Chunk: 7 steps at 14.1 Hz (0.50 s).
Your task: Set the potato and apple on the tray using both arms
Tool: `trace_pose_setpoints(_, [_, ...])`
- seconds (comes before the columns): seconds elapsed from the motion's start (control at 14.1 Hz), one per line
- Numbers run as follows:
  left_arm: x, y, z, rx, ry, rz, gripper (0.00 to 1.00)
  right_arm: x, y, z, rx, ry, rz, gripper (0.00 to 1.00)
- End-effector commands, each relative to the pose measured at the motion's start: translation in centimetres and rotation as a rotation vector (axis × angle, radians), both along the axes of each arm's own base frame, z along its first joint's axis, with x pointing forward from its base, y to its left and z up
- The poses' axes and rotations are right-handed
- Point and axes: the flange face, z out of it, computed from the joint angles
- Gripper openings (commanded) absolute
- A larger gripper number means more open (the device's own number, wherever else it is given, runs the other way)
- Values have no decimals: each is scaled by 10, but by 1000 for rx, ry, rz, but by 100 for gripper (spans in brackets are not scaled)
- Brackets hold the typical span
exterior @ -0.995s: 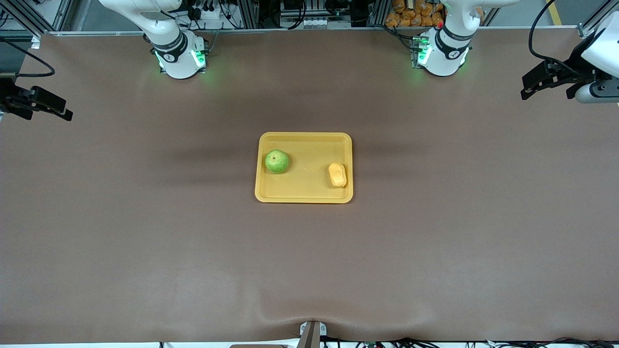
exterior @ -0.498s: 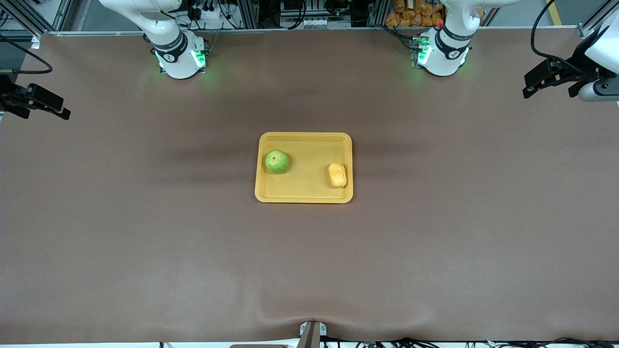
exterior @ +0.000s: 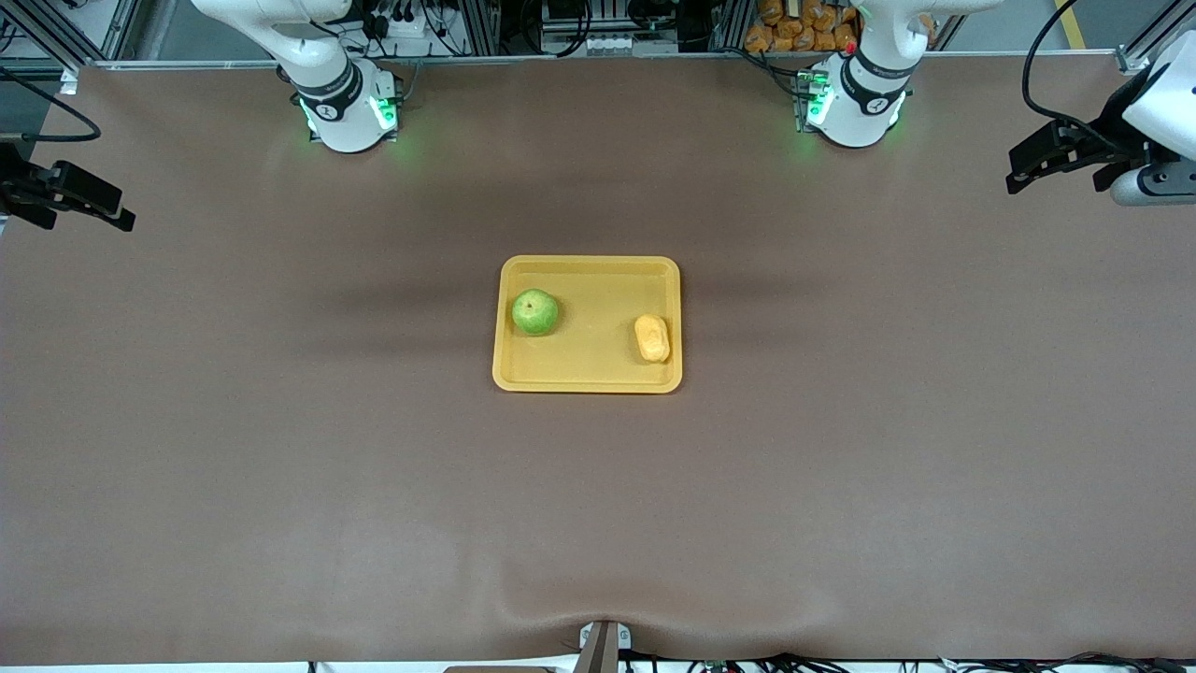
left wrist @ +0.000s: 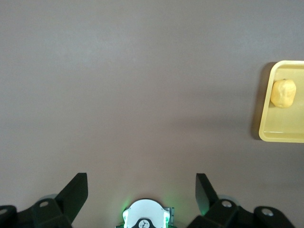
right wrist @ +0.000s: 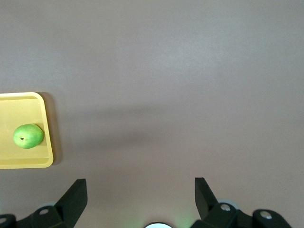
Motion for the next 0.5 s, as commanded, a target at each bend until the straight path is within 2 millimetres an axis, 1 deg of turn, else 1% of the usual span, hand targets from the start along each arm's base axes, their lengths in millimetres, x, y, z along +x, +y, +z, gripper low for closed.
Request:
trace_pose_setpoints(0.0, [-2,3,13,-5,9,16,100,-4,0,6,-10,-3,1,100])
trace_pose_setpoints(0.07, [-1,3,12,-5,11,16,100,-4,4,6,-10,-4,9,100])
trace_pose_setpoints(0.28, [-1,13,11,-3,15,35,100,-4,1,8,-12,-9,3,100])
trace_pose_setpoints(0.43, [-1,13,10,-3,18,36,100,-4,1,9,-13,-13,1,100])
